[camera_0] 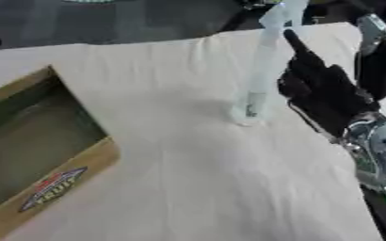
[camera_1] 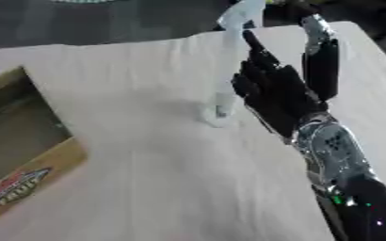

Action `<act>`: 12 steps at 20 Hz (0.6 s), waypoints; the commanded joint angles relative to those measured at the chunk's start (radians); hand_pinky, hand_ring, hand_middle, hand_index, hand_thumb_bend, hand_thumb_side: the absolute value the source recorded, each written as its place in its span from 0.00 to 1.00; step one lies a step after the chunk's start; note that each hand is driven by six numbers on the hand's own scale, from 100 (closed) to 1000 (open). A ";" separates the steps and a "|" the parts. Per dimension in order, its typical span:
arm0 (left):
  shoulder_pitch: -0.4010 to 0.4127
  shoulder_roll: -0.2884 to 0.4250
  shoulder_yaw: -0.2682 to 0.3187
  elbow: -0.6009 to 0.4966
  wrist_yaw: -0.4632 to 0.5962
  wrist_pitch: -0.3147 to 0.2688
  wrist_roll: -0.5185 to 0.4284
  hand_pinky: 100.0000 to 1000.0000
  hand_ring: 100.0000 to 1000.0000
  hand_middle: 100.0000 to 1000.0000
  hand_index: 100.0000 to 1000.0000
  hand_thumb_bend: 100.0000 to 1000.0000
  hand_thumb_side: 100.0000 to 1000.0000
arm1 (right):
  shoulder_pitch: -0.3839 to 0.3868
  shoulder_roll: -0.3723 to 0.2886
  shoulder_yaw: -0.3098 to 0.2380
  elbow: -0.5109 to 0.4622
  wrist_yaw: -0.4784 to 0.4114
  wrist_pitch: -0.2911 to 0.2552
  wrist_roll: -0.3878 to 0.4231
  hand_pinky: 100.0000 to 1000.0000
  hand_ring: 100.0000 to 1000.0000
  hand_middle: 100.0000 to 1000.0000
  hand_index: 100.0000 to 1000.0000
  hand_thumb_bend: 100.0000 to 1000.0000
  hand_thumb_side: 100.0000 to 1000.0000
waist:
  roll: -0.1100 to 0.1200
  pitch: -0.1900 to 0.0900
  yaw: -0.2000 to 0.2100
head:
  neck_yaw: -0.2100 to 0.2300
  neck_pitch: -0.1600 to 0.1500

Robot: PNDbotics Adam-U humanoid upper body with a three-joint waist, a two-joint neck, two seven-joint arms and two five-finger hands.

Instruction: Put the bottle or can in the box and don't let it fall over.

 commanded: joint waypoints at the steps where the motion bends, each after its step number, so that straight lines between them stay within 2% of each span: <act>1: -0.008 0.010 0.004 -0.021 0.000 0.001 -0.002 0.69 0.70 0.71 0.86 0.55 0.71 | -0.005 -0.029 -0.016 -0.024 -0.007 -0.007 0.014 0.00 0.06 0.09 1.00 0.23 0.41 | -0.001 -0.011 0.000 | -0.001 -0.013; 2: -0.008 0.010 0.004 -0.021 0.000 0.001 -0.002 0.69 0.70 0.71 0.86 0.56 0.71 | -0.003 -0.030 -0.017 -0.024 -0.006 -0.010 0.015 0.00 0.06 0.09 1.00 0.25 0.46 | -0.001 -0.011 0.000 | -0.001 -0.012; 3: -0.008 0.010 0.004 -0.021 0.000 0.000 -0.002 0.69 0.70 0.71 0.86 0.55 0.71 | -0.002 -0.032 -0.019 -0.024 -0.005 -0.013 0.014 0.00 0.06 0.09 1.00 0.24 0.40 | 0.000 -0.011 -0.001 | 0.000 -0.013; 12: -0.009 0.009 0.004 -0.021 0.000 -0.001 -0.002 0.69 0.70 0.71 0.86 0.55 0.71 | 0.003 -0.060 -0.034 -0.024 -0.006 -0.038 -0.002 0.00 0.06 0.09 1.00 0.23 0.40 | 0.005 -0.010 -0.002 | -0.001 -0.020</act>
